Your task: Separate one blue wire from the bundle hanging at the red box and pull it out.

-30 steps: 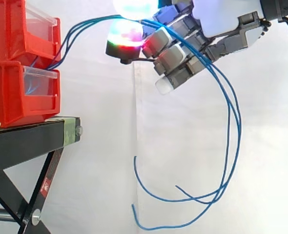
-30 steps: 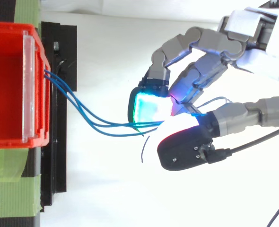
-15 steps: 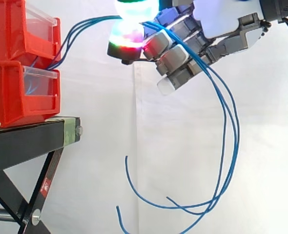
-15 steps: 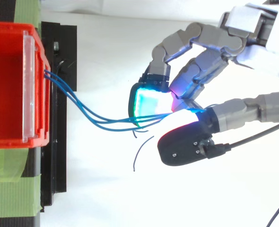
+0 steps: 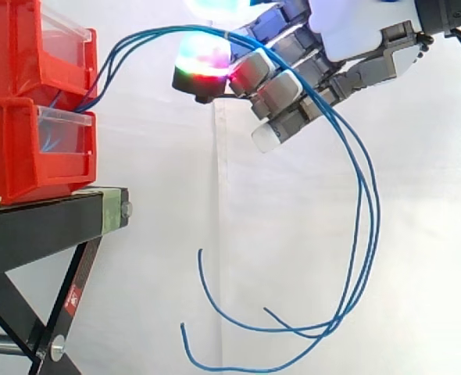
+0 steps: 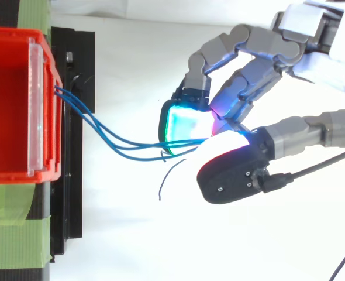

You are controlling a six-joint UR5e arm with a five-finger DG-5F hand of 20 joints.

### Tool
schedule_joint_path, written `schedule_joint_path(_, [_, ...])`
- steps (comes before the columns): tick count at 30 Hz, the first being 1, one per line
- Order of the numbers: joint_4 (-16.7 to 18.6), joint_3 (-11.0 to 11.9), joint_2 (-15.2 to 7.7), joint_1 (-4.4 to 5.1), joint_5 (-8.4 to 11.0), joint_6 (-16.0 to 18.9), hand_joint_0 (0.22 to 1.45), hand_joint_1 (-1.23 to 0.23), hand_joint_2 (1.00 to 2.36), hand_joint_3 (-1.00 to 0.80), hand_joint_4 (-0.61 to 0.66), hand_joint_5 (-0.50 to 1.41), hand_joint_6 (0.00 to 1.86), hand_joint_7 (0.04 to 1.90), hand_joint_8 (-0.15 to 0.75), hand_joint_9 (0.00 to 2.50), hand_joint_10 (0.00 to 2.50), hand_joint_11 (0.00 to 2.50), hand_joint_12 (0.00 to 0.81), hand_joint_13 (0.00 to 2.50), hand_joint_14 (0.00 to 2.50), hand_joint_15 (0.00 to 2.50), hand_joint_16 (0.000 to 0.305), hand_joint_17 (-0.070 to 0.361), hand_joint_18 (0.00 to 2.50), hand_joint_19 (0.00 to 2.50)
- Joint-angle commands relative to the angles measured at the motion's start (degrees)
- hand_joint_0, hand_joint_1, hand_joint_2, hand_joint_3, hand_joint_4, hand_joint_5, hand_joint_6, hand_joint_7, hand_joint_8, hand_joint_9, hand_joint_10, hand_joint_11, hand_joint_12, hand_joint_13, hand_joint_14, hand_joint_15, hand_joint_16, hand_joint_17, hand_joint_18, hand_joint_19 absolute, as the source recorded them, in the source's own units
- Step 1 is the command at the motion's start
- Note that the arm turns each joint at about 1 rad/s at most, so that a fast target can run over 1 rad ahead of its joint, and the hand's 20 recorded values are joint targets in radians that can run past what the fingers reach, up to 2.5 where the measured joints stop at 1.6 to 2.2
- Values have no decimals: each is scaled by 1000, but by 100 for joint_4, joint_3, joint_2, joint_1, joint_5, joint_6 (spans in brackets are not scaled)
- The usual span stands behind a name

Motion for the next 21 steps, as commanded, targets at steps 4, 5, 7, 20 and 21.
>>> schedule_joint_path(4, [-1,0,0,0,0,1,602,-722,1014,-298,158,-205,896,873,310,950,90,1561,422,1042,53,1560,50,112,718,580])
schedule_joint_path(5, [-1,0,0,0,0,1,602,-720,1015,-281,147,-205,898,882,310,950,93,1562,421,1042,53,1569,50,111,720,580])
schedule_joint_path(7, [-1,0,0,0,0,1,600,-713,1016,-246,138,-204,907,877,315,956,108,1547,419,1046,54,1566,49,111,726,586])
schedule_joint_path(20, [-1,0,0,0,0,1,647,-820,1015,-181,151,-213,920,836,311,934,118,1555,424,1039,19,1585,51,114,739,565])
schedule_joint_path(21, [-1,0,0,0,0,1,650,-824,1016,-191,148,-213,920,821,306,928,112,1569,419,1038,0,1608,50,113,734,557])
